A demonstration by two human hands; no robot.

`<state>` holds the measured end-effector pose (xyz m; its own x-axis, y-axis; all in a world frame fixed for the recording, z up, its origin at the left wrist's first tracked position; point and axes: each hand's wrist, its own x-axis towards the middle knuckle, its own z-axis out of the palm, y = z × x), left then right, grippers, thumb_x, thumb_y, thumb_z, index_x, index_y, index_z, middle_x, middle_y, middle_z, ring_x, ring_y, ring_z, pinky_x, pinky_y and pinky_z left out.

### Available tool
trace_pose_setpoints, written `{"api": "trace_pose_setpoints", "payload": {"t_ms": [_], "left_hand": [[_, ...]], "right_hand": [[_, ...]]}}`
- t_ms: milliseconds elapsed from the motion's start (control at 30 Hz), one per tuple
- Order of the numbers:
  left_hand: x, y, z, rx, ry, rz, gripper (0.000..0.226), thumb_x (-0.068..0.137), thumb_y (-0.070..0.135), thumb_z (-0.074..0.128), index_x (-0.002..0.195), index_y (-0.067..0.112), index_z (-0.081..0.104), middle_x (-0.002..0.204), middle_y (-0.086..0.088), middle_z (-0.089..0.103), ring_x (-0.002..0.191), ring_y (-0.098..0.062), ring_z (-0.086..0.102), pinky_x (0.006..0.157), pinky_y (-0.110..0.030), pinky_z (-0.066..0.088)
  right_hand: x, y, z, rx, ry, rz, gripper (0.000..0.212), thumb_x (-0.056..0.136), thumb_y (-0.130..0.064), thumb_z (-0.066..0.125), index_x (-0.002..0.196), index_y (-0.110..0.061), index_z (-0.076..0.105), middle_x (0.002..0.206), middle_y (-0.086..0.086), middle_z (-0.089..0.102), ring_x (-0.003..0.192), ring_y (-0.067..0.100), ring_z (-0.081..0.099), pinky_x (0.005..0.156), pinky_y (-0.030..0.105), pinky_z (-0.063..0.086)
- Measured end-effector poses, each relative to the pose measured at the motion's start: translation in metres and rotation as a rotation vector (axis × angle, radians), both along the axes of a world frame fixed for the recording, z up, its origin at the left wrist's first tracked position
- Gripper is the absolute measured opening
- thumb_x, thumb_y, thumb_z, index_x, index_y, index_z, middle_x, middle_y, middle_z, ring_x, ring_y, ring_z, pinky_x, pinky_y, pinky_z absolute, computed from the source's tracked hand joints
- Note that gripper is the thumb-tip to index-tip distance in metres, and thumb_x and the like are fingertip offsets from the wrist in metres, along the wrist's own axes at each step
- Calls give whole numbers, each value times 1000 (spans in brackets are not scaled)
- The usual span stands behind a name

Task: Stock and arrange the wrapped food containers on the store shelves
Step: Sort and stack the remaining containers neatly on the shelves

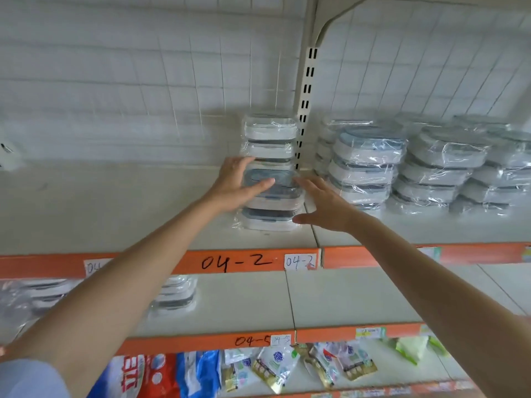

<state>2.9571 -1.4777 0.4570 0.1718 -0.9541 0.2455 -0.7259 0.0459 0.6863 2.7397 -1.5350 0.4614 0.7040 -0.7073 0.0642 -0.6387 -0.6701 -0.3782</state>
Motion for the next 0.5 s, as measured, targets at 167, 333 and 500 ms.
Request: {"api": "trace_pose_setpoints", "payload": {"t_ms": [167, 333, 500], "left_hand": [[14, 26, -19, 128, 221, 112, 90, 73, 46, 77, 144, 15, 31, 142, -4, 42, 126, -17, 45, 105, -31, 36], [-3, 33, -47, 8, 220, 129, 57, 75, 21, 79, 127, 11, 56, 112, -4, 68, 104, -18, 64, 92, -26, 47], [-10, 31, -60, -142, 247, 183, 35, 77, 23, 77, 108, 9, 69, 95, 0, 72, 88, -12, 67, 79, -17, 48]], "right_hand": [[20, 1, -6, -19, -35, -58, 85, 80, -25, 74, 147, -24, 21, 151, 6, 14, 131, 35, 36, 109, 47, 33], [24, 11, -20, -77, -124, -139, 73, 78, -21, 75, 138, -19, 34, 137, 8, 25, 111, 30, 53, 96, 42, 47], [27, 10, -21, -179, -43, -196, 72, 83, -31, 70, 141, -26, 29, 143, 0, 26, 104, 31, 58, 73, 38, 51]]}}
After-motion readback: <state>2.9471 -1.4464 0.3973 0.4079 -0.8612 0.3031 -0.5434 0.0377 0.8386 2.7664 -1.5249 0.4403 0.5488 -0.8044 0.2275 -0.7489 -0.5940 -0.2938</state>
